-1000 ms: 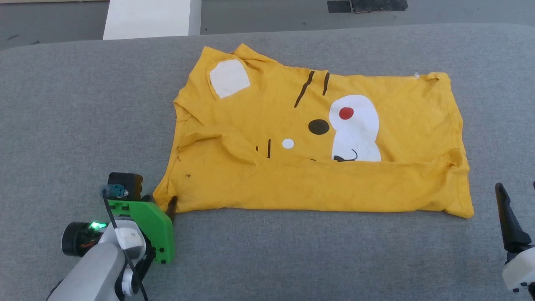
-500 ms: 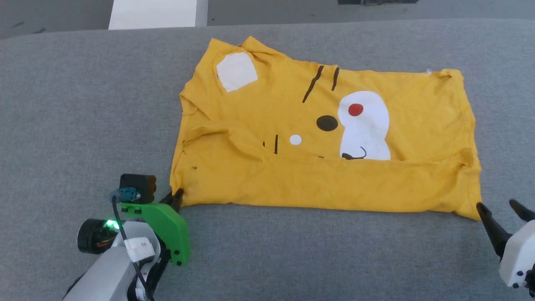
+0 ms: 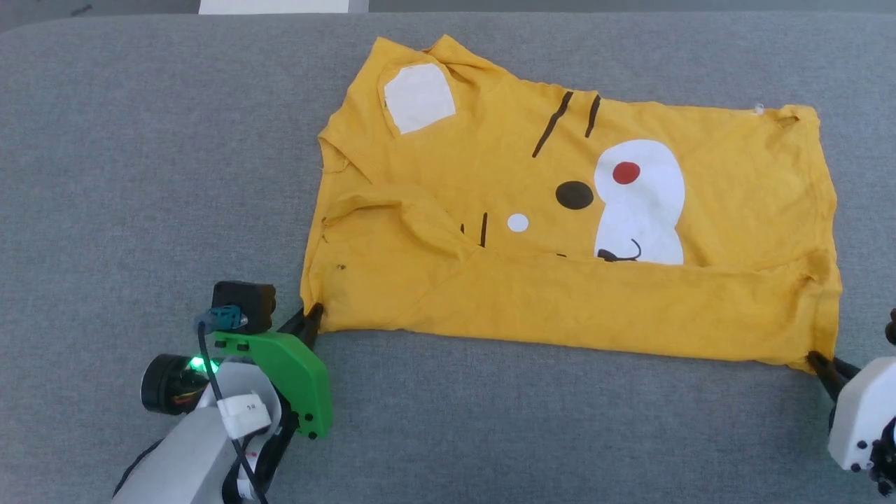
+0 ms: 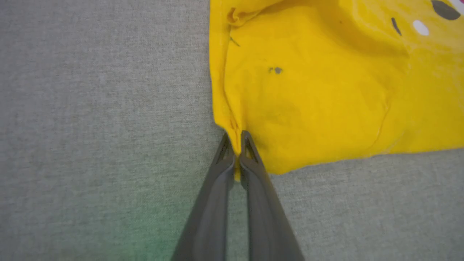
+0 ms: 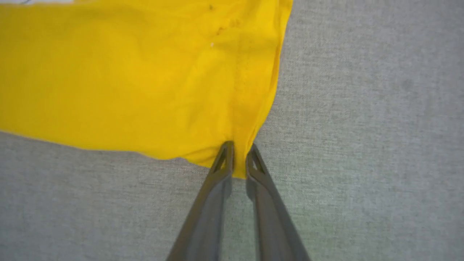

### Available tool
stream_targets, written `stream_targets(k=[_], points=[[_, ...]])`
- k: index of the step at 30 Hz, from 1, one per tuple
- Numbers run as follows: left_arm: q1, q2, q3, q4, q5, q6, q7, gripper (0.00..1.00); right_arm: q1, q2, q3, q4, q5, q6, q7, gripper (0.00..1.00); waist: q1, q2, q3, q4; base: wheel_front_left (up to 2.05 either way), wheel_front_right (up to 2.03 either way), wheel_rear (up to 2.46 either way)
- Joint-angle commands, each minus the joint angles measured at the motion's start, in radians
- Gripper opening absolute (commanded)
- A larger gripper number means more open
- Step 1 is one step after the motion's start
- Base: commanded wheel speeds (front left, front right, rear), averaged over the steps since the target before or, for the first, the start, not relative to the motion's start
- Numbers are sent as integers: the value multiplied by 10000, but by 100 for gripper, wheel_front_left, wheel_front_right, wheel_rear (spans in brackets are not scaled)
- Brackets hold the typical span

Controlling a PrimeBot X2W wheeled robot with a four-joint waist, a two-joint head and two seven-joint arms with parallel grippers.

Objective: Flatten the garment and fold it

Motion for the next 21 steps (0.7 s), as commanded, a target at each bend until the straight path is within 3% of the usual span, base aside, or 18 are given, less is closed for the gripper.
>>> stream_targets(k=[1,6,12,17,21], points=[[-60,14,-32,-6,48,60,93,0,-55,120,61,134,29,-17,143,0,0,-1,-83,-11,0,0,0],[64,147,139,-232,-207,34,159,0,-243,149,-145,-141,148,-17,44,0,0,-1,-500,-129,0,0,0],[945,578,753,-1462,-1103,342,694,0,-238,5,-653,-844,402,-17,435,0,0,-1,-985,-250,0,0,0],[2439,1231,1257,-2856,-1745,1095,1380,0,491,11,-1254,-1486,508,-17,1002,0,0,-1,-1218,-222,0,0,0],[3854,1332,1515,-3760,-2109,1720,1387,0,1386,415,-1773,-1849,631,-17,1365,0,0,-1,-1289,-132,0,0,0]])
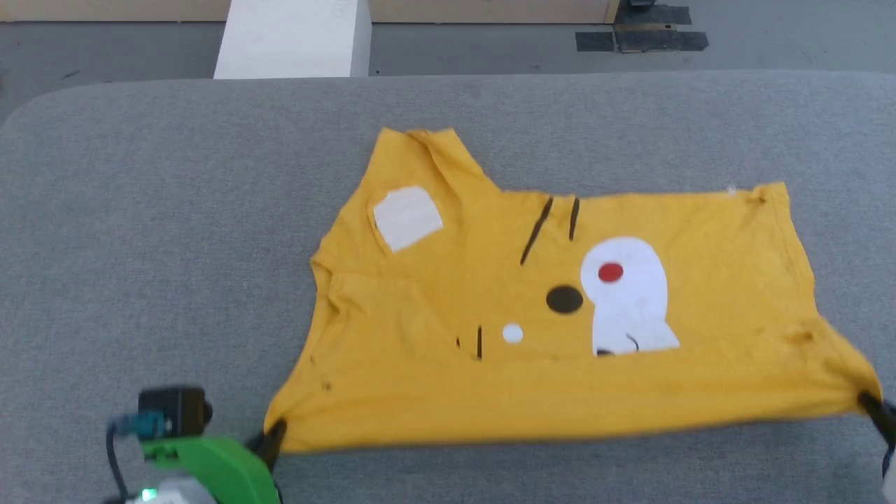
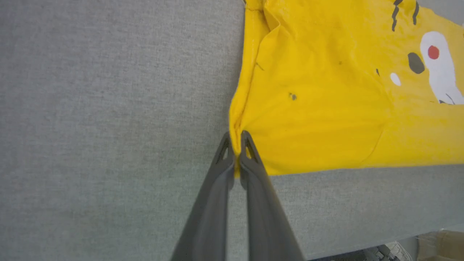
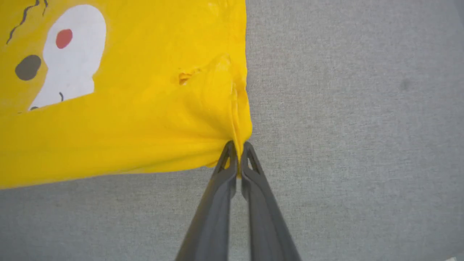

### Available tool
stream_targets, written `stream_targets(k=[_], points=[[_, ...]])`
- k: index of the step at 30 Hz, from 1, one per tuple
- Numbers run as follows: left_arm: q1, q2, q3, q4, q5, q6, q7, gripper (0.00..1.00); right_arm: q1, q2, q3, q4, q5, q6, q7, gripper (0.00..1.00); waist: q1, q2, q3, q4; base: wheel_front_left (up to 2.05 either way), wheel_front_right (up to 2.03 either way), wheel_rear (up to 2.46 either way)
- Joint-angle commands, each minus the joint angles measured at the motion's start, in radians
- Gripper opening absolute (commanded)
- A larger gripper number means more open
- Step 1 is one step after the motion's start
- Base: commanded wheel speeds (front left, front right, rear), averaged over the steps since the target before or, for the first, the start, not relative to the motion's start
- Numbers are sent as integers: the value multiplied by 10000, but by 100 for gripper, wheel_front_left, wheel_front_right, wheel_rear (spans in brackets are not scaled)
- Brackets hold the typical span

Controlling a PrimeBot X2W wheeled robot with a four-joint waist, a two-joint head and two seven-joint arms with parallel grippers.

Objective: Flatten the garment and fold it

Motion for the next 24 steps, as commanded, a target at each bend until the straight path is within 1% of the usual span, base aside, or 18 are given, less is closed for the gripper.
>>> stream_targets(k=[1,4,6,10,12,13,14,15,17,20,21,24], points=[[541,11,108,-178,-89,229,-167,0,356,149,-187,-98,-23,-17,65,0,0,0,-21,72,0,0,0],[1238,-254,110,-302,-258,400,-457,0,902,477,-318,-173,-168,-17,15,0,0,0,14,152,0,0,0],[1478,-498,31,-153,-349,376,-653,0,1131,708,-291,-101,-201,-17,-88,0,0,0,53,202,0,0,0],[1391,-1006,-85,473,-479,92,-1075,0,1187,977,-135,183,-282,-17,-405,0,0,0,106,284,0,0,0],[1152,-1259,-51,913,-507,-110,-1388,0,1078,988,-27,390,-374,-17,-614,0,0,0,101,317,0,0,0],[990,-1383,-18,1183,-486,-218,-1593,71,958,1000,-26,484,-427,-17,-846,46,0,0,91,327,0,0,0],[879,-1460,-33,1413,-494,-319,-1674,83,879,969,15,578,-491,-17,-999,93,0,0,76,333,0,0,0],[754,-1541,-71,1684,-511,-436,-1725,100,825,897,113,716,-561,-17,-1092,100,0,0,49,339,0,0,0],[532,-1653,-80,2067,-505,-605,-1877,100,678,853,134,903,-555,-17,-1290,100,0,0,-1,334,0,0,0],[363,-1718,0,2332,-482,-729,-2117,100,571,675,191,946,-473,-17,-1464,100,0,0,-79,326,0,0,0],[360,-1699,66,2328,-471,-744,-2216,100,545,621,150,887,-440,-17,-1533,100,0,0,-106,321,0,0,0],[452,-1532,414,1991,-354,-587,-2591,100,462,555,-102,486,-368,-17,-1725,100,0,0,-152,274,0,0,0]])
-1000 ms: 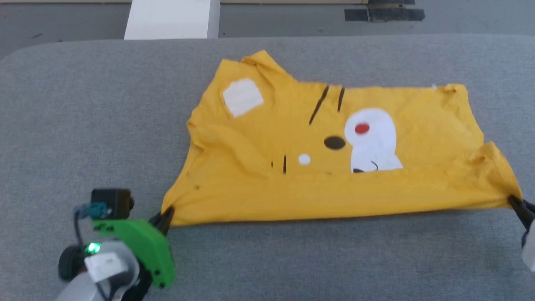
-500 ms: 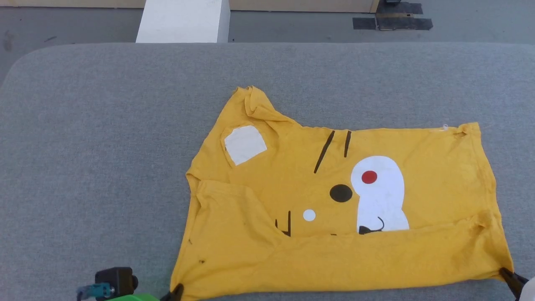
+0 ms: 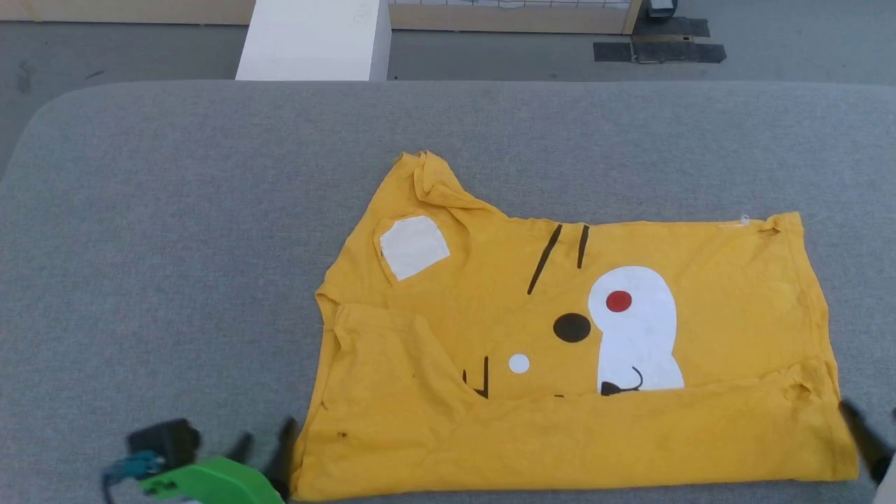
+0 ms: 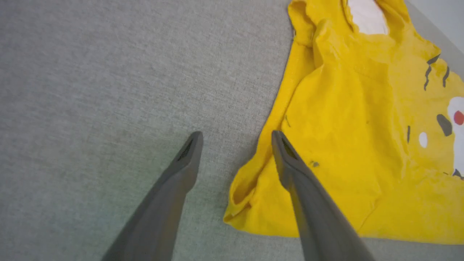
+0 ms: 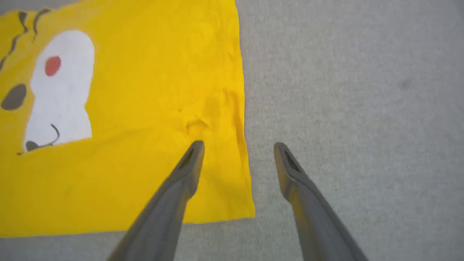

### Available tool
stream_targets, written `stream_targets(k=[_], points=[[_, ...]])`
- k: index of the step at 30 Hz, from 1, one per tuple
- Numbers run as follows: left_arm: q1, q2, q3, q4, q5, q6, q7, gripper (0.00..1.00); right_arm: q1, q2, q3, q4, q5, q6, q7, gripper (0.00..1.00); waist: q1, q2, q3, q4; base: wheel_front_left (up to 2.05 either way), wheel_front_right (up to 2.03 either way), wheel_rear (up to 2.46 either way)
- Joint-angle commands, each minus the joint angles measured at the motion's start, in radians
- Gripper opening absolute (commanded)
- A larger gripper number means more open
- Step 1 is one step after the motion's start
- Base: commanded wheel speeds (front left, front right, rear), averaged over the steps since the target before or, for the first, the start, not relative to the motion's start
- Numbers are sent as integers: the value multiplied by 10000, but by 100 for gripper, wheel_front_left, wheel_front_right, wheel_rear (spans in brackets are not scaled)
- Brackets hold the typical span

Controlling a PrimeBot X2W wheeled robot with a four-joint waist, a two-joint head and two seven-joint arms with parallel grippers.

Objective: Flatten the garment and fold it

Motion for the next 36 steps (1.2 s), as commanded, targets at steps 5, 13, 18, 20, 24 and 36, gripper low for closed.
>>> stream_targets(k=[5,13,18,20,24,36], points=[[-270,835,741,-1380,1189,408,-1164,100,-482,46,-520,-1000,-563,-15,-975,100,0,-1,67,-146,0,0,0],[-3890,2315,328,-2320,2988,-69,23,100,-853,307,-291,-1828,-799,-15,-1383,100,0,-1,988,-350,0,0,0],[-7480,2161,-585,-1297,3629,-1112,1434,100,-1274,141,-39,-1997,-789,-15,-1682,100,0,-1,1858,-572,0,0,0],[-8679,1923,-976,-600,3758,-1629,1819,100,-1448,89,119,-1970,-749,-15,-1773,100,0,-1,2179,-674,0,0,0],[-10309,1200,-1658,845,3725,-2430,2423,100,-1742,49,428,-1774,-659,-15,-1954,100,0,-1,2644,-875,0,0,0],[-11696,783,-2578,3540,3126,-3504,4771,100,-2238,-83,900,-1305,-473,-15,-2217,100,0,-1,3665,-1495,0,0,0]])
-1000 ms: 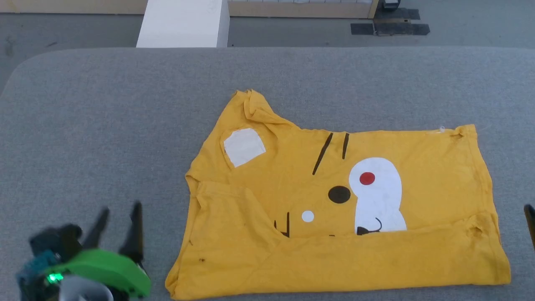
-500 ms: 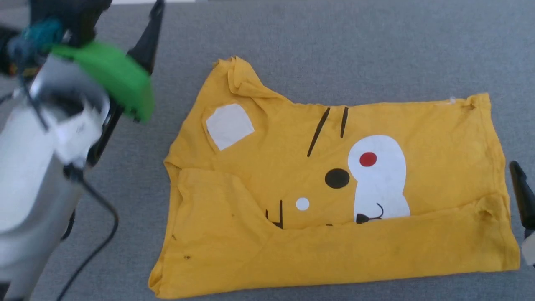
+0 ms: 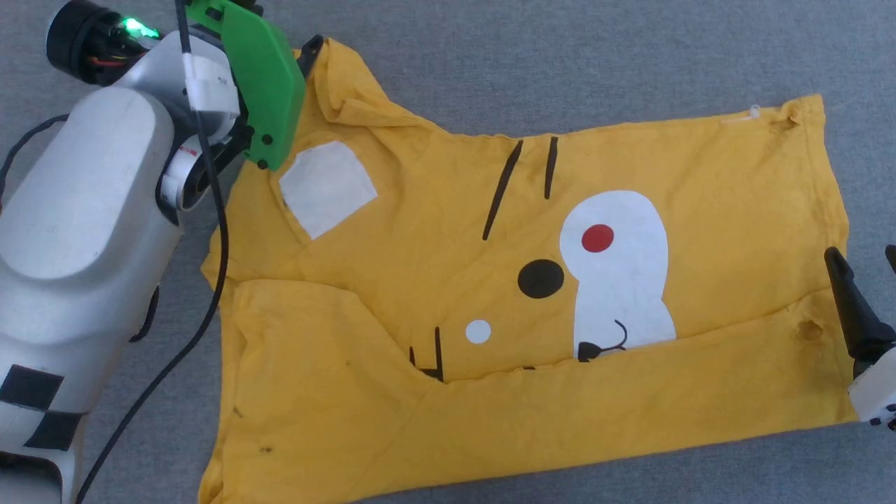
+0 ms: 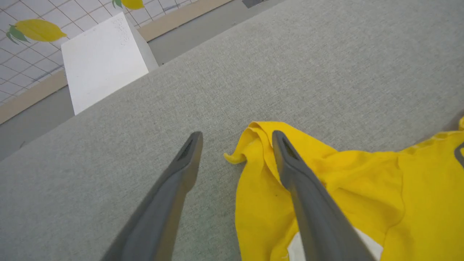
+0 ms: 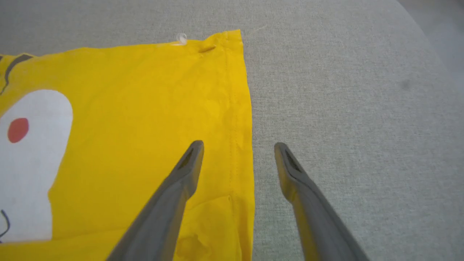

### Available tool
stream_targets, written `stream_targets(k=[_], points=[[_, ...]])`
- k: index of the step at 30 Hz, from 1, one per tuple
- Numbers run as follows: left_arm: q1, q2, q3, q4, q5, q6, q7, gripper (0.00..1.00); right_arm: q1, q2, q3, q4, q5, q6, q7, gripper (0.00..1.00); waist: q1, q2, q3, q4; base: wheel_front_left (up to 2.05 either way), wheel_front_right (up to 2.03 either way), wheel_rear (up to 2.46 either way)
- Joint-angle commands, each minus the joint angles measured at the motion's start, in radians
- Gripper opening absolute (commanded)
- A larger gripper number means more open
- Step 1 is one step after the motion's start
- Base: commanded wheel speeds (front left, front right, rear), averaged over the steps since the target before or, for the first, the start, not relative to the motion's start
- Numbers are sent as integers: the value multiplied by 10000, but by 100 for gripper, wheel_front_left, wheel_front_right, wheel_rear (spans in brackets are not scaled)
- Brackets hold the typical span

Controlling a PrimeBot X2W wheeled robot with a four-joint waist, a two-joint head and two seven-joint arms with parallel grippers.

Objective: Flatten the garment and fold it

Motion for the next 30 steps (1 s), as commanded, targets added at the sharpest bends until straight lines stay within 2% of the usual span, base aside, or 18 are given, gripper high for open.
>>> stream_targets(k=[1,7,8,9,12,17,23,30], points=[[-149,35,16,97,-165,-13,144,100,-209,-14,28,45,85,-15,-104,100,-1,-1,399,-318,0,0,0],[207,106,-8,500,-423,150,545,100,-358,-70,27,178,135,-15,-174,100,-1,-1,638,-404,0,0,0],[306,124,-47,556,-491,131,669,7,-393,-84,16,183,143,-15,-162,100,-1,-1,657,-406,0,0,0],[381,145,-80,580,-551,90,757,0,-424,-101,0,179,139,-15,-158,100,-1,-1,667,-405,0,0,0],[570,161,-58,544,-761,57,839,0,-531,-203,-54,140,101,-15,-121,100,-1,-1,644,-348,0,0,0],[755,94,-20,492,-732,140,333,0,-963,-522,14,-13,189,-15,-17,100,-1,-1,328,-145,0,0,0],[924,-121,-29,514,-765,98,-265,0,-2336,-1568,274,-60,552,-15,655,100,-1,-1,-100,102,0,0,0],[1022,-370,-111,650,-815,57,-627,0,-4173,-2458,1184,1686,1114,-15,2374,100,-1,-1,-271,374,0,0,0]])
